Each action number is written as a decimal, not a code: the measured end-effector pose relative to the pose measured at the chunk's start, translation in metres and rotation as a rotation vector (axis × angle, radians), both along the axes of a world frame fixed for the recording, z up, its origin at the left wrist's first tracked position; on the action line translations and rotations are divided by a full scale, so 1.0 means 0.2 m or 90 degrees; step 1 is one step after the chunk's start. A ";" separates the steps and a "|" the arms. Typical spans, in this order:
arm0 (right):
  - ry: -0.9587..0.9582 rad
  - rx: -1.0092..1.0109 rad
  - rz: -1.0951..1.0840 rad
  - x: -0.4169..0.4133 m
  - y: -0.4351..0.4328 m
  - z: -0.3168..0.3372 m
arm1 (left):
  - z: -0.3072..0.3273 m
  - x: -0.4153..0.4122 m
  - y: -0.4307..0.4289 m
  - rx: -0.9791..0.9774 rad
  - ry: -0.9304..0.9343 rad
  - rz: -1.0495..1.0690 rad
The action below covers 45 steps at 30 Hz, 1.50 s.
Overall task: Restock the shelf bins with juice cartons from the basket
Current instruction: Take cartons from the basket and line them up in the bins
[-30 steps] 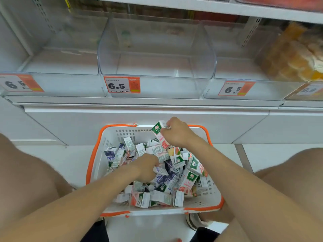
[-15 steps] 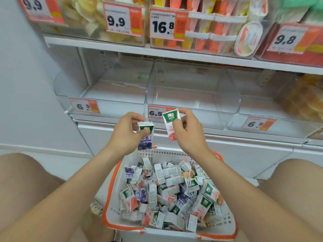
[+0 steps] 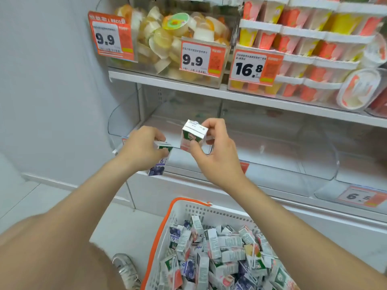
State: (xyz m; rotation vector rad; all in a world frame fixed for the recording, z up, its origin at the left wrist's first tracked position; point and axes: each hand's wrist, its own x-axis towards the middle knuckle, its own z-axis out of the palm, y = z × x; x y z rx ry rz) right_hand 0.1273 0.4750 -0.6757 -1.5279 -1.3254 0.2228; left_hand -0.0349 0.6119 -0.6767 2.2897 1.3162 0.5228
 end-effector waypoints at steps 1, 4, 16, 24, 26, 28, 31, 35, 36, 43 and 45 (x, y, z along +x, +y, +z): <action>-0.038 -0.005 0.016 -0.01 0.08 0.02 | -0.01 -0.02 0.03 -0.005 0.018 0.017; -0.083 -0.080 0.033 -0.04 0.38 0.00 | -0.05 -0.09 0.11 -0.021 0.056 0.060; 0.014 -0.396 0.112 -0.32 1.22 -0.20 | -0.21 -0.23 0.24 -0.081 0.202 0.046; -0.041 -0.472 0.235 -0.26 1.17 -0.12 | -0.18 -0.16 0.19 -0.089 0.185 0.005; -0.039 -0.412 0.213 -0.20 1.06 -0.08 | -0.15 -0.14 0.17 -0.101 0.142 0.003; -0.066 -0.307 0.183 -0.14 0.89 -0.03 | -0.12 -0.11 0.14 -0.128 0.077 0.003; -0.151 -0.174 0.123 -0.02 0.56 0.03 | -0.07 -0.05 0.05 -0.211 -0.056 0.001; -0.191 -0.131 0.042 0.18 0.12 -0.02 | -0.01 0.08 -0.11 -0.358 -0.221 -0.064; -0.154 -0.159 0.042 0.23 0.04 -0.05 | 0.01 0.13 -0.15 -0.382 -0.242 -0.084; 0.124 -0.166 0.065 0.45 -0.39 0.01 | 0.09 0.47 -0.49 -0.449 -0.430 -0.148; 0.120 -0.174 0.041 0.51 -0.48 0.03 | 0.09 0.54 -0.57 -0.442 -0.448 -0.161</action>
